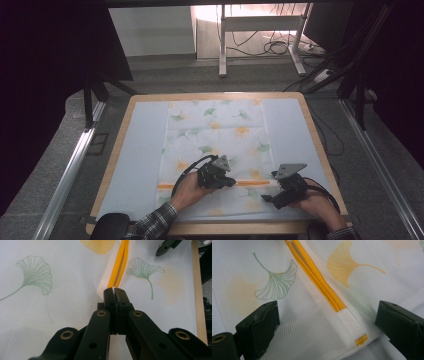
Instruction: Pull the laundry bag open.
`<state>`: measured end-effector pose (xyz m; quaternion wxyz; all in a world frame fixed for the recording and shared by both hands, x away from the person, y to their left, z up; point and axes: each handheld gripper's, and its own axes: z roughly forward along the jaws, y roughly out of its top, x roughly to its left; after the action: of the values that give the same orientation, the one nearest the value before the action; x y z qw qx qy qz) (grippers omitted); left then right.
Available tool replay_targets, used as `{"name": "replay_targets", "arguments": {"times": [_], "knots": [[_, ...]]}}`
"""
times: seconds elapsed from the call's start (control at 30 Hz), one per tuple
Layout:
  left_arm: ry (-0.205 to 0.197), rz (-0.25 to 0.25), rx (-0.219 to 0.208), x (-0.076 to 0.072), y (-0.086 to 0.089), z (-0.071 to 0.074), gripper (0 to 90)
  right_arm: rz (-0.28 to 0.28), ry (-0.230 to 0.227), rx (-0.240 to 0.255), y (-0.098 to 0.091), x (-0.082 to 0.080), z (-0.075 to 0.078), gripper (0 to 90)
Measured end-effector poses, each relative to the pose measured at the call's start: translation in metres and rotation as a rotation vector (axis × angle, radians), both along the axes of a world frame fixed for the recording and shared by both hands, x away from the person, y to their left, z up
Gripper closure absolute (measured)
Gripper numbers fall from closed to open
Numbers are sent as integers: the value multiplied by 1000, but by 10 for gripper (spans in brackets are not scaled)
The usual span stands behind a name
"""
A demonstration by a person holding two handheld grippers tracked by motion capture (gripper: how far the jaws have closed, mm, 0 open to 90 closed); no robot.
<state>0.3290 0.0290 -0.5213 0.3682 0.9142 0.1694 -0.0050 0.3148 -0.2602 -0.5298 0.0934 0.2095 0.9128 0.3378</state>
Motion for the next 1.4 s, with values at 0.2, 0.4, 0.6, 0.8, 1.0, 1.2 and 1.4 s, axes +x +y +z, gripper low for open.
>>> {"name": "replay_targets", "arguments": {"times": [0.2,0.4,0.6,0.8,1.0,1.2,1.4], "knots": [[1,13,-6,-2,6,1,900,-1,0,1,0,0,0,52],[5,24,-6,-3,14,1,900,-1,0,1,0,0,0,52],[10,34,-7,-4,20,1,900,-1,0,1,0,0,0,52],[5,41,0,-6,24,2,900,-2,0,1,0,0,0,52],[4,49,4,-8,30,4,900,-2,0,1,0,0,0,52],[3,55,10,-9,34,4,900,-3,0,2,0,0,0,52],[4,57,17,-11,37,4,900,-3,0,2,0,0,0,52]]}}
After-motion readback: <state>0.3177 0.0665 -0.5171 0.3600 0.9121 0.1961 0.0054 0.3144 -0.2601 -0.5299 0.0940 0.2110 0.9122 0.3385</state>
